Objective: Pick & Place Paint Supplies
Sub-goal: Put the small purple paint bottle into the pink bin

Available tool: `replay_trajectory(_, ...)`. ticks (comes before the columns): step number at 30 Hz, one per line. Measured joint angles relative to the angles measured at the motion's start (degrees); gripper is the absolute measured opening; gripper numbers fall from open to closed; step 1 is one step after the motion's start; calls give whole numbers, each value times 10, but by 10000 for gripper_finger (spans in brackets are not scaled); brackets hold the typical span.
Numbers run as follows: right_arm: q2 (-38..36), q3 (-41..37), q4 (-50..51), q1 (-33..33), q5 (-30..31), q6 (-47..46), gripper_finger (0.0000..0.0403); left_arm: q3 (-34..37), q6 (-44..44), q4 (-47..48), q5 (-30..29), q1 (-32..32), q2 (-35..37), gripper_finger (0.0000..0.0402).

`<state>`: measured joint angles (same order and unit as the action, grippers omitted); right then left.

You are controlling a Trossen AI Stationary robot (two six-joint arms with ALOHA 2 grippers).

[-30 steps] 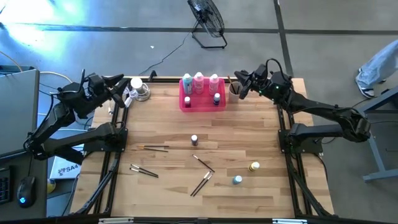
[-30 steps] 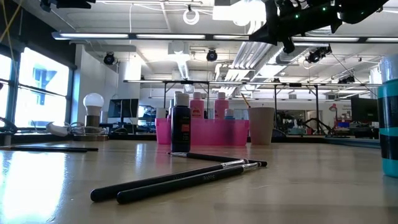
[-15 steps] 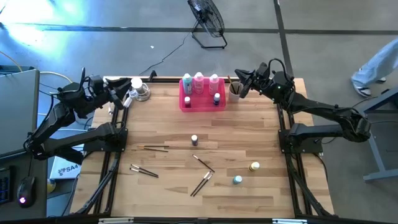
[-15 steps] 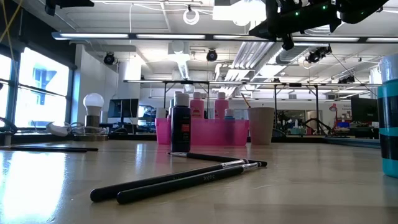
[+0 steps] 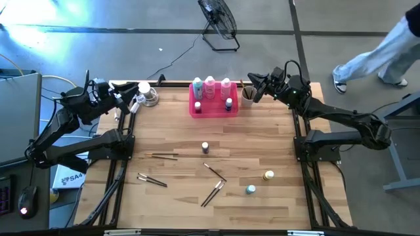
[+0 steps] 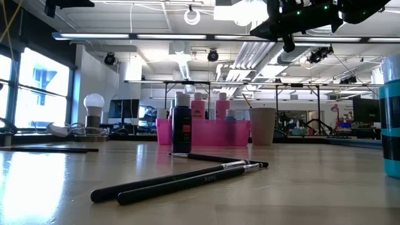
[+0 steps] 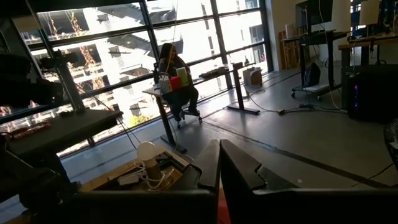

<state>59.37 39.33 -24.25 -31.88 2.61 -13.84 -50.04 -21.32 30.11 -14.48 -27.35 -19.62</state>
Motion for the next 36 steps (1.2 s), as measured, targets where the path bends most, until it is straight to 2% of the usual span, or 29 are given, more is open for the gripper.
replay_trajectory(18,0,0,1,0,2,3,4,0,0,0,-1,0,0,152)
replay_trajectory(25,0,0,1,0,2,63,4,0,0,0,-1,0,0,152)
replay_trajectory(36,0,0,1,0,2,66,4,0,0,0,-1,0,0,152)
